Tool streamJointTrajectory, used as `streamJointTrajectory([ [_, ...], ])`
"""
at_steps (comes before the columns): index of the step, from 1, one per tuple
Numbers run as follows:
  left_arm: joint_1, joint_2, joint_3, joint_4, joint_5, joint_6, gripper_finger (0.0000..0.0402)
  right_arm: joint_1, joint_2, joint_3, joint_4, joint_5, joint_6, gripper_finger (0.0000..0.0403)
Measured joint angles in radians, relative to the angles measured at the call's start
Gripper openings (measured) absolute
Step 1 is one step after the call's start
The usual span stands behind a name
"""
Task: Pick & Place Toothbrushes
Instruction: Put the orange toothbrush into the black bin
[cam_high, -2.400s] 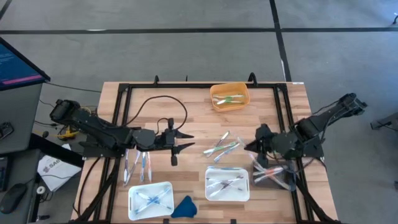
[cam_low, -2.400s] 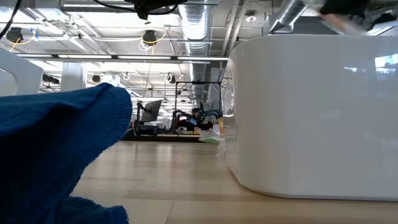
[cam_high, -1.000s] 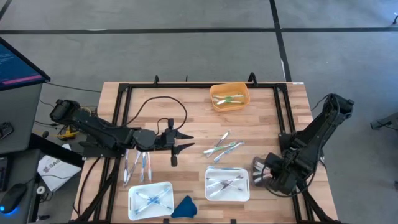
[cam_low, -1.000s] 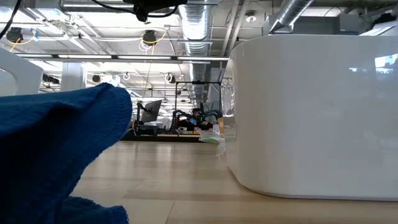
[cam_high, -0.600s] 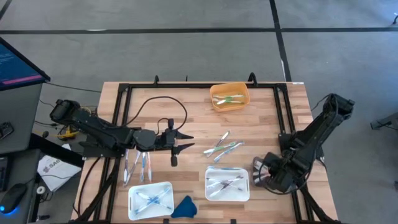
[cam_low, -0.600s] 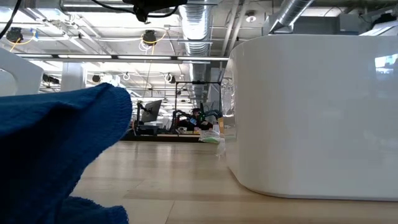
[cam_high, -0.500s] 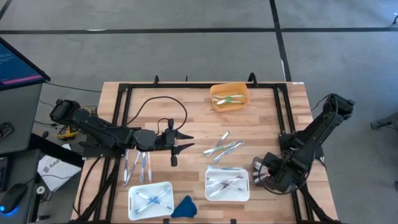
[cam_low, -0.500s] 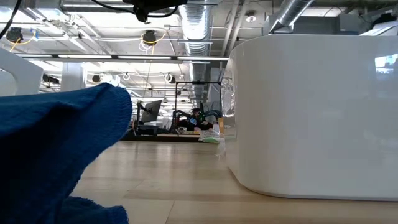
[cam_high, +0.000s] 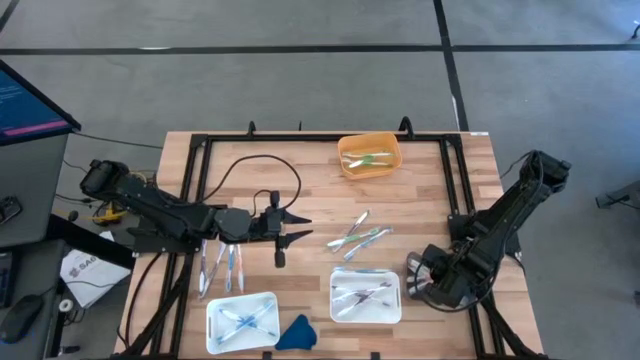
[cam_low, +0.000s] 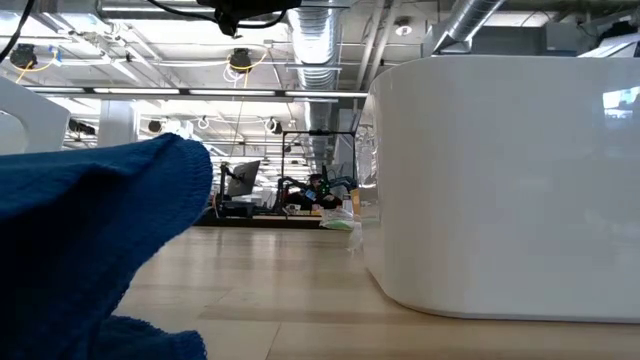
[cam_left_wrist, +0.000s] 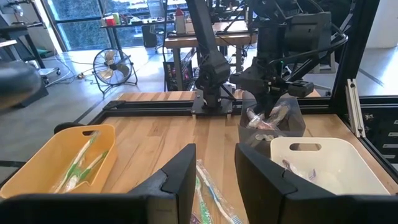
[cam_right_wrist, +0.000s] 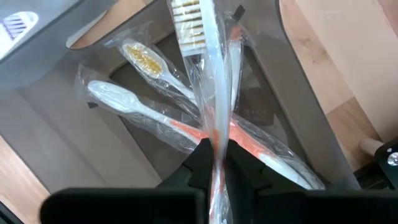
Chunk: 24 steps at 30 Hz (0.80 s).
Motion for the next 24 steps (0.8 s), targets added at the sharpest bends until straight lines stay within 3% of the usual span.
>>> streamJointTrajectory([
  [6, 0.0, 0.0, 0.0, -0.003, -0.004, 0.0, 0.0104, 0.0, 0.0, 0.0, 0.0, 0.002, 0.0, 0.001],
  [13, 0.0, 0.0, 0.0, -0.005, -0.004, 0.0, 0.0104, -0.007, 0.0, 0.0, -0.009, 0.005, 0.008, 0.004],
  [19, 0.0, 0.0, 0.0, -0.007, -0.003, 0.0, 0.0104, -0.007, 0.0, -0.015, 0.008, 0.005, 0.008, 0.0009],
  [24, 0.0, 0.0, 0.0, -0.007, -0.003, 0.0, 0.0104, -0.012, 0.001, -0.093, 0.078, -0.026, 0.035, 0.0036],
])
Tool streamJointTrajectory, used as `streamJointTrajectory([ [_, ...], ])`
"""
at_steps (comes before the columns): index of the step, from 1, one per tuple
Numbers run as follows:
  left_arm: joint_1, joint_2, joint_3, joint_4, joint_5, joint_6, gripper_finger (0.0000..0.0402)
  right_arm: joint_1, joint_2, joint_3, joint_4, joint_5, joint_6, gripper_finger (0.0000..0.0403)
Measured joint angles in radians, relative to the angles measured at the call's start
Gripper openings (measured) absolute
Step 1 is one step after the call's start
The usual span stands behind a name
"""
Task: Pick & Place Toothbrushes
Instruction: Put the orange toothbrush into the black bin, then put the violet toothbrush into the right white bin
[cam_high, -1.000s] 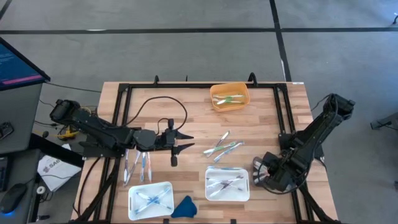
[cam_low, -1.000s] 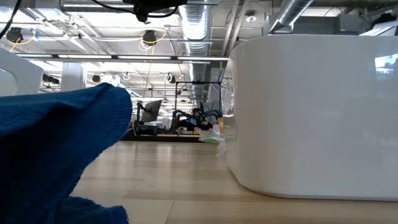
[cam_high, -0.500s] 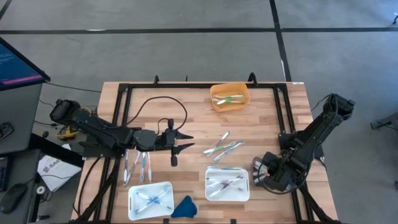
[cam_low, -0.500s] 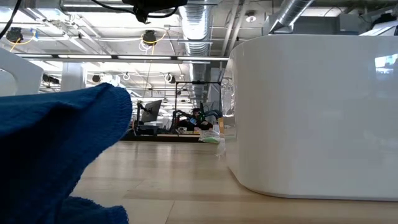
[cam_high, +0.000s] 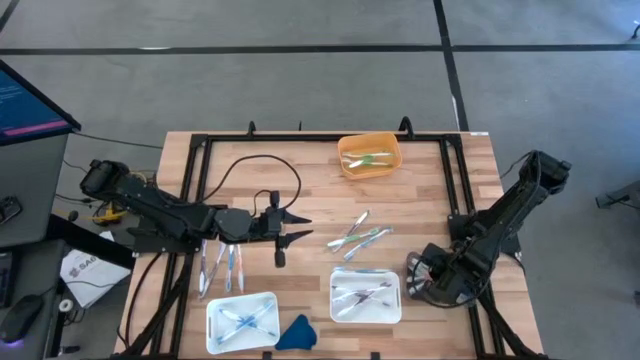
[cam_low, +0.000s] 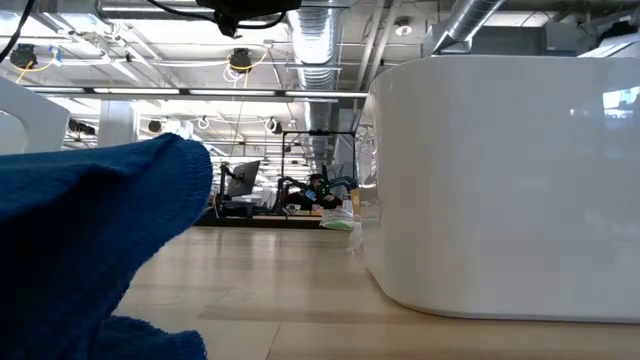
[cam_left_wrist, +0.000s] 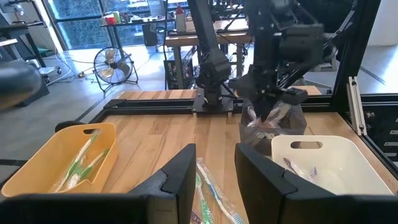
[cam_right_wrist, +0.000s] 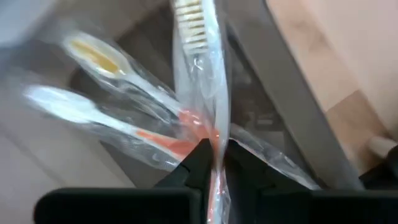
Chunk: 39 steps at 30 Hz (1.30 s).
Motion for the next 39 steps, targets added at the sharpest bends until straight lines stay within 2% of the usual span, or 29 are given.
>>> streamJointTrajectory([
  [3, 0.0, 0.0, 0.0, 0.0, 0.0, 0.0, 0.0104, -0.01, 0.0, -0.04, 0.057, -0.044, 0.0, 0.0042],
  [12, 0.0, 0.0, 0.0, -0.003, 0.004, 0.0, 0.0104, -0.014, 0.0, -0.051, 0.115, -0.046, -0.03, 0.0035],
  [21, 0.0, 0.0, 0.0, -0.008, 0.004, 0.0, 0.0104, -0.032, -0.002, -0.051, 0.113, -0.045, -0.023, 0.011],
  [29, 0.0, 0.0, 0.0, -0.012, 0.003, 0.0, 0.0104, -0.056, -0.004, -0.012, 0.098, -0.049, -0.113, 0.0192],
  [34, 0.0, 0.0, 0.0, -0.015, -0.001, 0.0, 0.0104, -0.073, -0.005, 0.02, 0.095, -0.049, -0.164, 0.0209],
  [39, 0.0, 0.0, 0.0, -0.018, -0.001, -0.007, 0.0104, -0.079, -0.005, 0.063, 0.032, -0.049, -0.196, 0.0204],
])
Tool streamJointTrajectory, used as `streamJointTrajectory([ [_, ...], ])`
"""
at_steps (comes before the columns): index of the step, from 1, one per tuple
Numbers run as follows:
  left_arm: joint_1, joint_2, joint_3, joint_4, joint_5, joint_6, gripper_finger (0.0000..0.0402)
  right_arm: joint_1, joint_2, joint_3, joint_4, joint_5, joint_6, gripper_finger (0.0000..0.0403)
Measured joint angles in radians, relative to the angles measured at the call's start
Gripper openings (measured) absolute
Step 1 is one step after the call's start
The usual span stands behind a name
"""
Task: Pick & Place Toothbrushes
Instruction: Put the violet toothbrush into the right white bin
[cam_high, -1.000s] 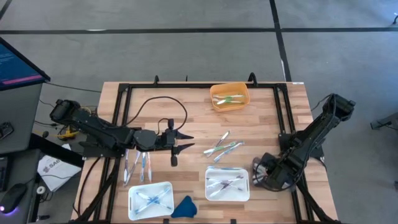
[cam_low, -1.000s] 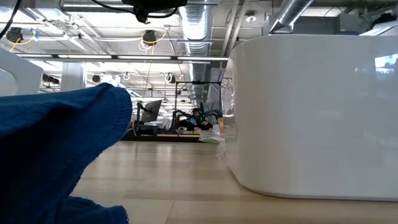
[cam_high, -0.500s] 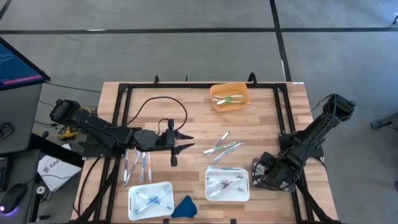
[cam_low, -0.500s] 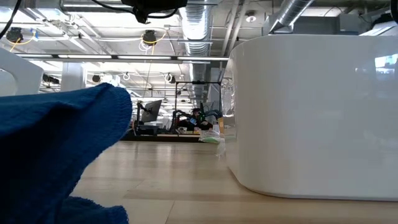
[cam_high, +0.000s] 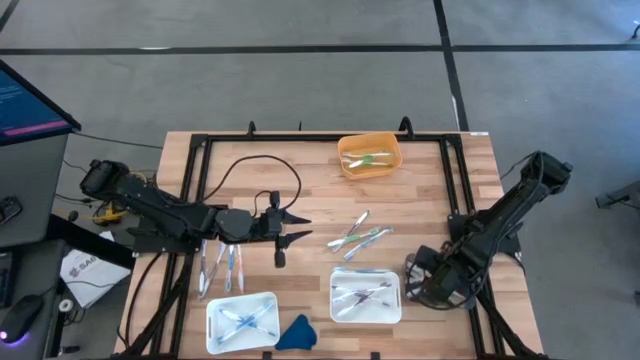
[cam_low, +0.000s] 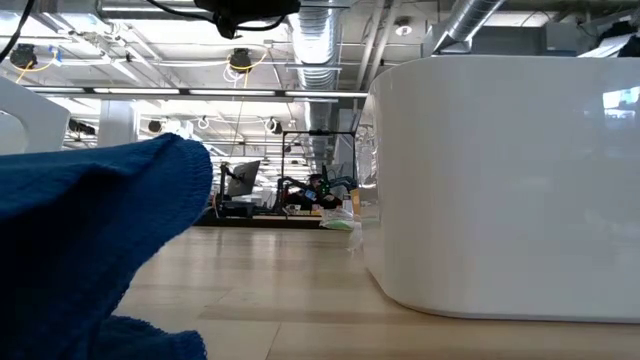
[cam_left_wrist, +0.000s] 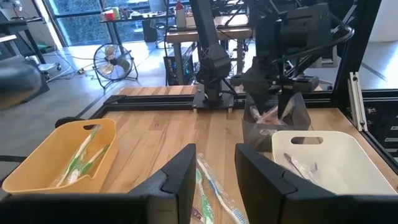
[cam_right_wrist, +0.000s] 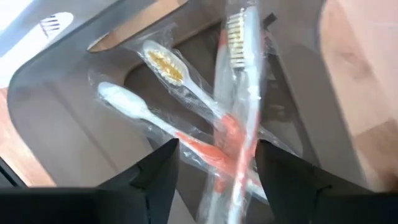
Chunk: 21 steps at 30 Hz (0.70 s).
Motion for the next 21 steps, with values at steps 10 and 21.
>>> streamJointTrajectory([
  [10, 0.0, 0.0, 0.0, -0.007, 0.001, -0.016, 0.0104, 0.0, -0.001, 0.121, -0.181, 0.0, -0.057, 0.0178],
  [21, 0.0, 0.0, 0.0, -0.018, 0.002, -0.042, 0.0104, -0.01, -0.001, 0.208, -0.186, 0.031, -0.266, 0.0152],
])
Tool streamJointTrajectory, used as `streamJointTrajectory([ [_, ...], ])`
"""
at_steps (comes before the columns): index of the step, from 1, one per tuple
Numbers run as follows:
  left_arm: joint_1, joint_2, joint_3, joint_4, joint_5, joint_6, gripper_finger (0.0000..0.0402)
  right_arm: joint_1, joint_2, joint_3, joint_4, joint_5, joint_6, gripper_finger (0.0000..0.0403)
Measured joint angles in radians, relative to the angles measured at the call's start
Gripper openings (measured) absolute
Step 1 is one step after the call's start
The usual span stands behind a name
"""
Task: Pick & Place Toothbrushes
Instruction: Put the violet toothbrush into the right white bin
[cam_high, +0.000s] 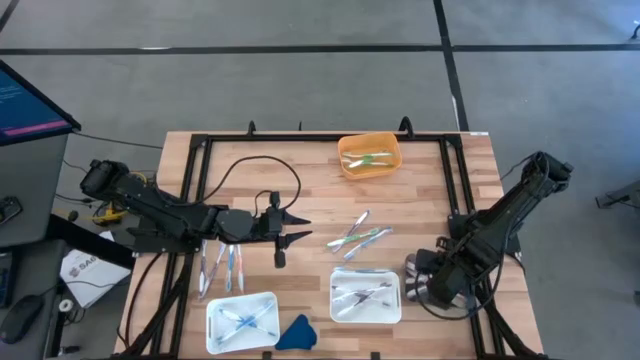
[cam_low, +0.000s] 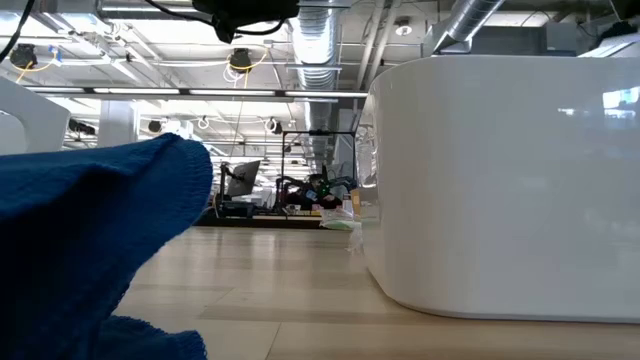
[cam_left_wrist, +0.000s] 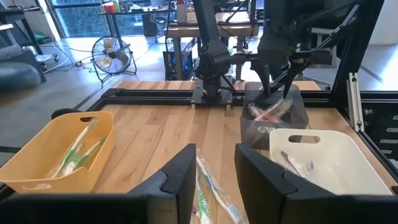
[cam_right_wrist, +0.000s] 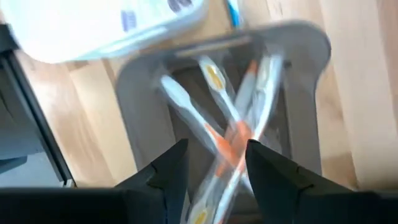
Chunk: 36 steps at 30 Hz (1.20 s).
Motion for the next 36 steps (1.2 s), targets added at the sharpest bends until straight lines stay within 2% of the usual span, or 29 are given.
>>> streamJointTrajectory([
  [6, 0.0, 0.0, 0.0, -0.005, 0.003, -0.003, 0.0104, -0.044, 0.0, 0.037, 0.071, 0.084, -0.186, 0.0141],
  [12, -0.001, 0.0, 0.0, -0.019, 0.003, -0.025, 0.0104, -0.117, 0.0, 0.053, 0.272, 0.145, -0.439, 0.0133],
  [21, -0.01, 0.0, 0.0, -0.067, 0.002, -0.064, 0.0104, -0.241, 0.0, 0.054, 0.58, 0.149, -0.804, 0.0133],
  [36, -0.081, 0.0, -0.019, -0.188, -0.002, -0.268, 0.0104, -0.401, 0.0, 0.054, 0.908, 0.125, -1.187, 0.0134],
])
